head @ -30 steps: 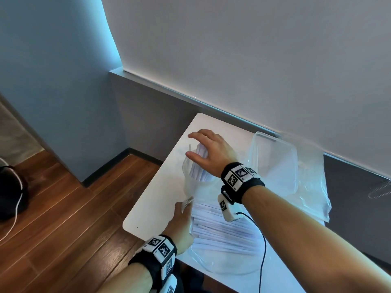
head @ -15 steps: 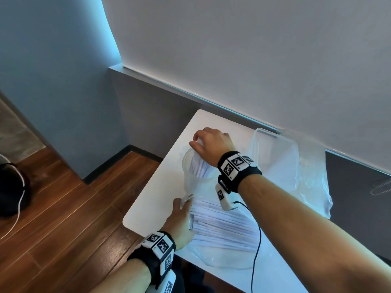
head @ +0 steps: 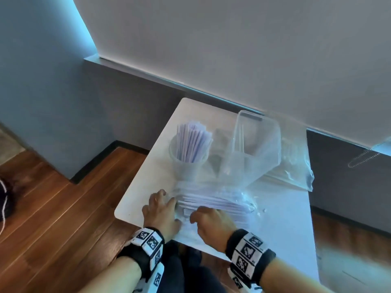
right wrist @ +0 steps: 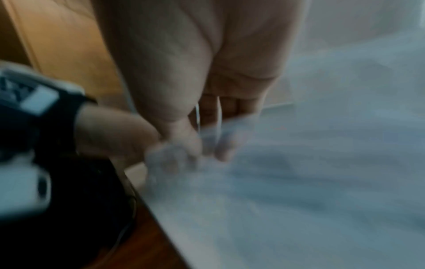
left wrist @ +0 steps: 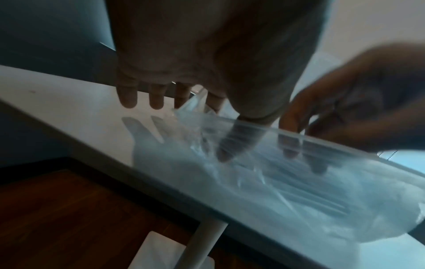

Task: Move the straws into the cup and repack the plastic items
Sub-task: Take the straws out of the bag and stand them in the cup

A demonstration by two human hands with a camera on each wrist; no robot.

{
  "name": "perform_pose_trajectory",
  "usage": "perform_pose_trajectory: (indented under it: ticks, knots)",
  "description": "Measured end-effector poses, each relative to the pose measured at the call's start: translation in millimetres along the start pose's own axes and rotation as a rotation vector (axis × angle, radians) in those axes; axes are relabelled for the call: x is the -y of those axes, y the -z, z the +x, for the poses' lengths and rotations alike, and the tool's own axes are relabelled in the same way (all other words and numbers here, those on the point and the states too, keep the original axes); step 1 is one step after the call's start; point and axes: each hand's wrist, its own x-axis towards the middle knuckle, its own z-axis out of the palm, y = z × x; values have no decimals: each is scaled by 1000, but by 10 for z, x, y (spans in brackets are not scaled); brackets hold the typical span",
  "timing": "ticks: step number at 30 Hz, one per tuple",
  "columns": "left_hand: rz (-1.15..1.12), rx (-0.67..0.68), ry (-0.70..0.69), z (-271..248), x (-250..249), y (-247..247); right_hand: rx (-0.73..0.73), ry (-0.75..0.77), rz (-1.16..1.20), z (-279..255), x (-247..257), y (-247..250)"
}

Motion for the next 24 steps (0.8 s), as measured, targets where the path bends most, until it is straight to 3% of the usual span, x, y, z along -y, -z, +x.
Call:
perform_pose_trajectory:
  ticks: [4,12,24]
  knots:
    - [11,18,-60,21,36,-111,-45,-97,-61,0,-164,-336]
    - [-78,24,-97,208,-12,-161,-211,-104,-168,145,-266,-271]
    - [-102,61,-133,233,44,-86,-190,-106,-248,186,-196,-323]
